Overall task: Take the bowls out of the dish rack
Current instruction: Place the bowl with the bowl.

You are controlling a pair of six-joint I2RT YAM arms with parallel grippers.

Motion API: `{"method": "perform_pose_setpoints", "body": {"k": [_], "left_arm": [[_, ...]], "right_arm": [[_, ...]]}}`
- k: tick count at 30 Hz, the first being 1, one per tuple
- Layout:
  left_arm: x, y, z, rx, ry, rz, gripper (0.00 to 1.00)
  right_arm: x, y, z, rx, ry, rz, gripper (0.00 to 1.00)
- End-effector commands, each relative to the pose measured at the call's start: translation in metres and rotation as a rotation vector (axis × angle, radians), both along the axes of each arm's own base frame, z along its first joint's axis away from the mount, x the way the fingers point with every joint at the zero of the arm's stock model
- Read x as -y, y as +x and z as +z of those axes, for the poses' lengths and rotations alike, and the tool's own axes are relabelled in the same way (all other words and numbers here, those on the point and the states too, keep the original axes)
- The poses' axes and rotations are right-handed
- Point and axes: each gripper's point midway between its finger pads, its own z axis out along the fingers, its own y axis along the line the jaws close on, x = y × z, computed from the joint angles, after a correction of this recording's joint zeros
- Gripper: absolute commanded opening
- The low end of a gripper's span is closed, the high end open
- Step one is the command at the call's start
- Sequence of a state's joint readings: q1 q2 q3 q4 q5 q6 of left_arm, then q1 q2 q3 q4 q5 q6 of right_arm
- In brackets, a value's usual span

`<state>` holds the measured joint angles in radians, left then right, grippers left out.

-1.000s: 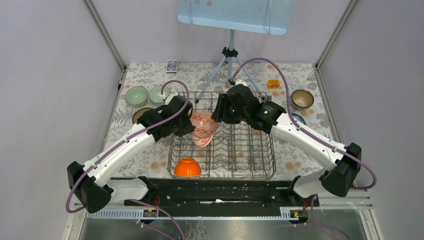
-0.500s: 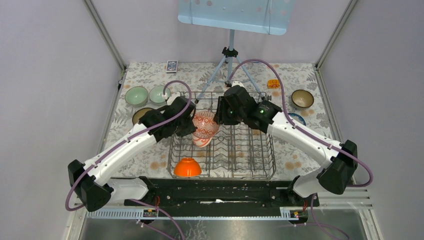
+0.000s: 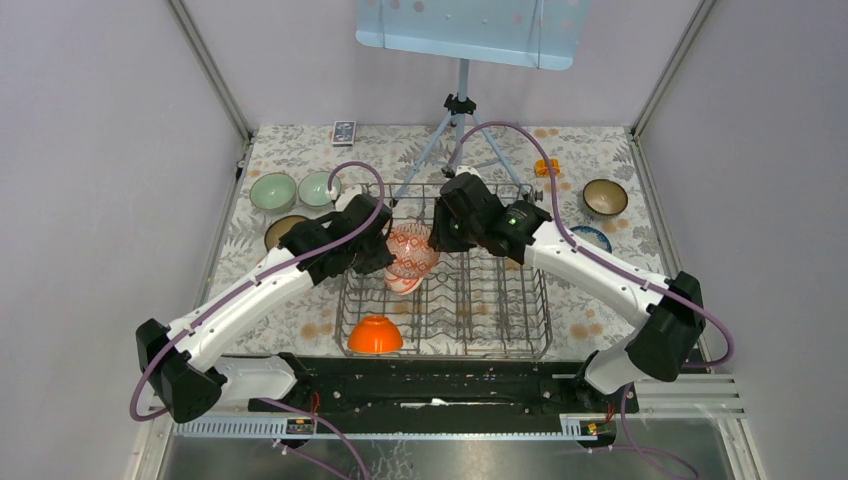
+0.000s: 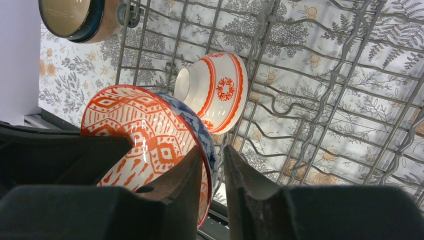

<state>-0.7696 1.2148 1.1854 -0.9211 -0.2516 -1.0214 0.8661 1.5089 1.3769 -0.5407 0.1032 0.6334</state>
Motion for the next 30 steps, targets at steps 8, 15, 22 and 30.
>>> {"method": "perform_pose_setpoints", "body": {"k": [8, 15, 22, 30], "left_arm": [[0.013, 0.015, 0.029, 0.088, -0.080, 0.019, 0.00], [0.017, 0.014, 0.027, 0.087, -0.088, -0.007, 0.00], [0.027, 0.013, 0.033, 0.119, -0.132, -0.075, 0.28], [0.028, 0.011, 0.042, 0.160, -0.146, -0.111, 0.80]], "right_arm": [[-0.007, -0.002, 0.003, 0.014, 0.008, 0.035, 0.01], [-0.004, -0.001, 0.007, 0.027, 0.005, 0.031, 0.00], [0.002, -0.002, 0.018, 0.057, 0.003, 0.036, 0.00], [0.026, -0.001, 0.044, 0.130, -0.065, 0.026, 0.00]]}}
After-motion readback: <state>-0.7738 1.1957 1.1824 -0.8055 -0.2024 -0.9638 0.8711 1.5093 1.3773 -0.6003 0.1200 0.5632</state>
